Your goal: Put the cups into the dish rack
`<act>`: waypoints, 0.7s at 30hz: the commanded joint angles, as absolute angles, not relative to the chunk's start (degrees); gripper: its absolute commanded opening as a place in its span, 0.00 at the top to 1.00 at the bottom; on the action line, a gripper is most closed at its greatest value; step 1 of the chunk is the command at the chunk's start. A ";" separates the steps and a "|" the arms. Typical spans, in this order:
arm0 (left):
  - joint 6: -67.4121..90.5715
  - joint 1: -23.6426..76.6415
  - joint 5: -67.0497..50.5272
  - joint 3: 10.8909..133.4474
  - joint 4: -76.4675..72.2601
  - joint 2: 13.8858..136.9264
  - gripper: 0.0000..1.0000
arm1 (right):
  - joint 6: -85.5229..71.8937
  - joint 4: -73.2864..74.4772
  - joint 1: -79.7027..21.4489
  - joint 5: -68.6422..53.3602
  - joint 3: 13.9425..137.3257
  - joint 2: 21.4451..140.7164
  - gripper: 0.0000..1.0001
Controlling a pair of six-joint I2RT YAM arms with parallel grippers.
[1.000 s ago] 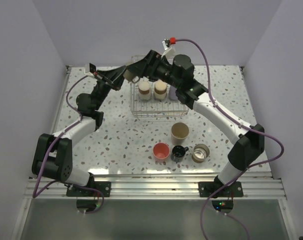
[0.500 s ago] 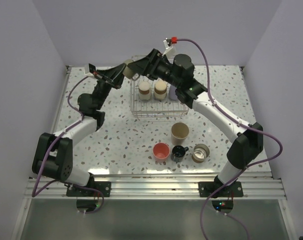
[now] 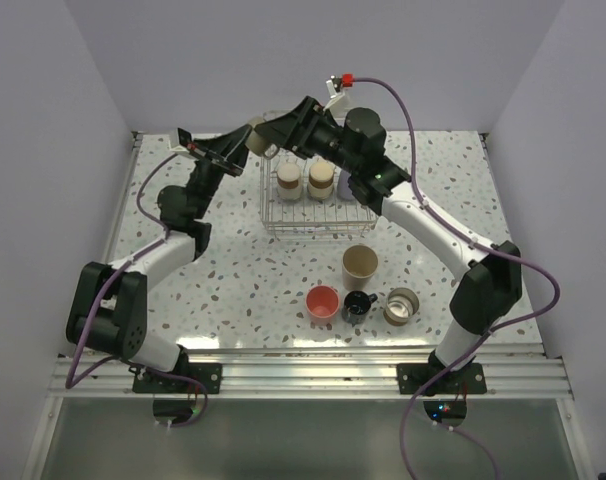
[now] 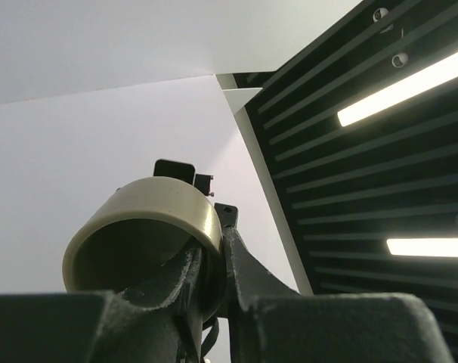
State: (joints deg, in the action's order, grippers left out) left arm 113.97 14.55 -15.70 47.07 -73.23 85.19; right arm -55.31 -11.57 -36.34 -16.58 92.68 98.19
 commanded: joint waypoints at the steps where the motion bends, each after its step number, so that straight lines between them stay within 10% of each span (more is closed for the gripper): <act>1: 118.39 16.17 -18.11 48.96 -104.50 85.43 0.81 | -56.52 -14.41 -37.09 -19.69 95.89 98.44 0.75; 10: 118.39 16.26 -18.72 43.07 -104.06 84.37 0.59 | -55.02 -12.04 -36.65 -18.02 94.57 96.94 0.91; 21: 113.82 14.86 -25.74 38.41 -94.05 80.34 0.55 | -54.41 -9.58 -31.12 -16.79 92.90 94.84 0.94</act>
